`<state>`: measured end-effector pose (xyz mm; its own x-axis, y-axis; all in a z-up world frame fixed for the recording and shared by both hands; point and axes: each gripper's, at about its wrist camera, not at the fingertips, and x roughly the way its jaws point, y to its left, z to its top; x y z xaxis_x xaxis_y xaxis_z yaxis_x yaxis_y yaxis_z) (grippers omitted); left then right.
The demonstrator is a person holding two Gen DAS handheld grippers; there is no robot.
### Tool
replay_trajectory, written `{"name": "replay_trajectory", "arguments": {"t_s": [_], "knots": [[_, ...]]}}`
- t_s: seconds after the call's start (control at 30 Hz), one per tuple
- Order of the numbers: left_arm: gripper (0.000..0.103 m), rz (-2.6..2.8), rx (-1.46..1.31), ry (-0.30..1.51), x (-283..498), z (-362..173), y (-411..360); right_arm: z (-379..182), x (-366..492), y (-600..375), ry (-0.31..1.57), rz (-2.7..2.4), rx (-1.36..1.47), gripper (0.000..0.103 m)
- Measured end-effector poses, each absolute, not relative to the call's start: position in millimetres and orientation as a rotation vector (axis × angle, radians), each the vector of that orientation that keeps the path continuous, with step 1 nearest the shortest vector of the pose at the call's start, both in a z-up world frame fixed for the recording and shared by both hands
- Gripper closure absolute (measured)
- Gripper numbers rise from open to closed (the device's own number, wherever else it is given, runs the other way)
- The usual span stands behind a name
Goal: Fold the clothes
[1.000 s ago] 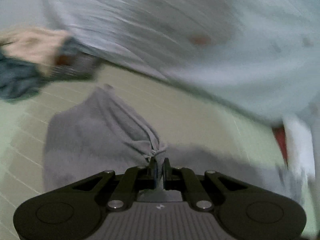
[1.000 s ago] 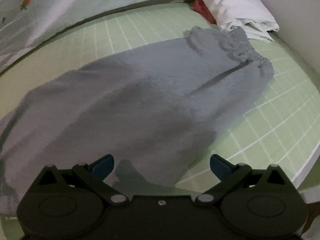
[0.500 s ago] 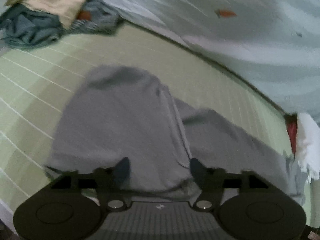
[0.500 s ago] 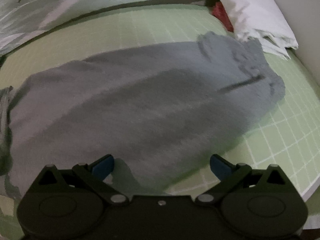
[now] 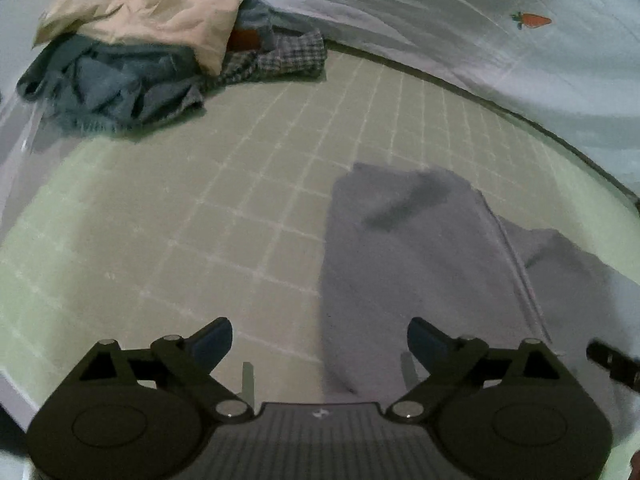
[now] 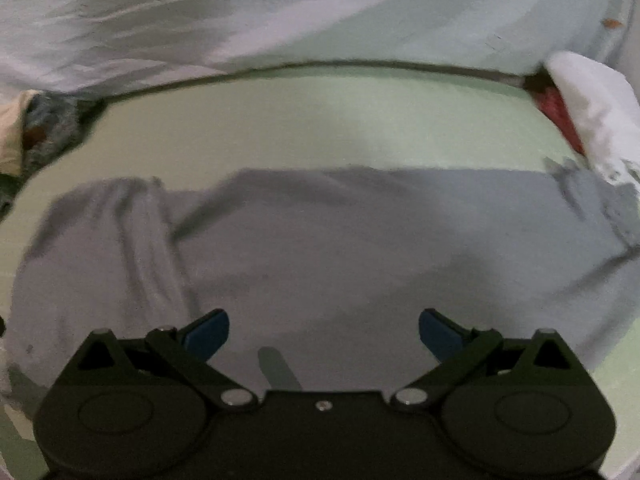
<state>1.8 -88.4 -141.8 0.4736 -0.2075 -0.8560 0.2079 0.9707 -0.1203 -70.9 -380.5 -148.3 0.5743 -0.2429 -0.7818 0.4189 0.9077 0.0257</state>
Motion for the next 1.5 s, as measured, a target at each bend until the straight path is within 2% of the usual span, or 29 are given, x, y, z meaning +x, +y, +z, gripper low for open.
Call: {"name": "replay_trajectory", "arguments": {"t_s": [0.13, 0.2, 0.33, 0.37, 0.4, 0.43, 0.47, 0.5, 0.53, 0.57, 0.83, 0.97, 1.03, 1.1, 1.13, 1.33, 1.5], "knots": [[0.007, -0.280, 0.041, 1.022, 30.0, -140.4, -65.5, -153.4, -41.5, -355.4, 0.851, -0.356, 0.279, 0.015], [0.007, -0.299, 0.059, 1.012, 42.7, -140.6, -58.0, -157.3, -25.2, -345.6, 0.838, -0.338, 0.308, 0.022], [0.007, -0.343, 0.092, 1.007, 60.8, -145.5, -49.1, -167.8, 1.8, -325.0, 0.840, -0.292, 0.300, 0.027], [0.007, -0.350, 0.094, 1.010, 64.8, -147.6, -47.9, -171.4, 6.6, -319.6, 0.852, -0.289, 0.280, 0.033], [0.007, -0.356, 0.093, 1.013, 68.0, -149.2, -46.9, -175.6, 11.1, -315.1, 0.873, -0.287, 0.257, 0.047], [0.007, -0.363, 0.090, 1.017, 70.1, -150.5, -46.1, -178.2, 12.9, -312.0, 0.881, -0.283, 0.239, 0.048], [0.007, -0.369, 0.087, 1.021, 71.9, -151.6, -45.4, -177.4, 12.5, -309.8, 0.877, -0.273, 0.233, 0.060], [0.007, -0.376, 0.083, 1.025, 72.3, -152.6, -45.1, -176.0, 11.8, -307.8, 0.871, -0.262, 0.228, 0.083], [0.007, -0.384, 0.079, 1.029, 72.0, -153.4, -45.0, -173.3, 10.6, -306.6, 0.869, -0.248, 0.234, 0.096], [0.007, -0.391, 0.075, 1.033, 71.6, -154.2, -45.0, -169.6, 8.8, -304.6, 0.868, -0.272, 0.215, 0.098], [0.007, -0.425, 0.058, 1.053, 62.1, -159.1, -50.1, -125.0, -43.4, -314.6, 0.717, -0.454, 0.104, 0.098], [0.007, -0.421, 0.053, 1.077, 57.1, -162.4, -54.1, -153.0, -51.3, -340.9, 0.841, -0.534, 0.192, 0.096], [0.007, -0.424, 0.063, 1.075, 53.8, -161.4, -57.0, -163.1, -55.1, -350.9, 0.886, -0.561, 0.253, 0.085], [0.007, -0.420, 0.071, 1.070, 50.5, -159.7, -59.5, -157.4, -63.9, -349.3, 0.843, -0.580, 0.264, 0.058], [0.007, -0.416, 0.072, 1.070, 49.2, -159.1, -60.2, -155.6, -65.7, -348.3, 0.826, -0.578, 0.264, 0.053], [0.007, -0.417, 0.039, 1.074, 43.5, -158.5, -70.7, -159.6, -74.8, -349.9, 0.842, -0.546, 0.309, 0.045], [0.007, -0.478, 0.006, 1.051, 52.6, -160.1, -98.8, -160.0, -79.7, -354.7, 0.864, -0.528, 0.278, 0.032]]}}
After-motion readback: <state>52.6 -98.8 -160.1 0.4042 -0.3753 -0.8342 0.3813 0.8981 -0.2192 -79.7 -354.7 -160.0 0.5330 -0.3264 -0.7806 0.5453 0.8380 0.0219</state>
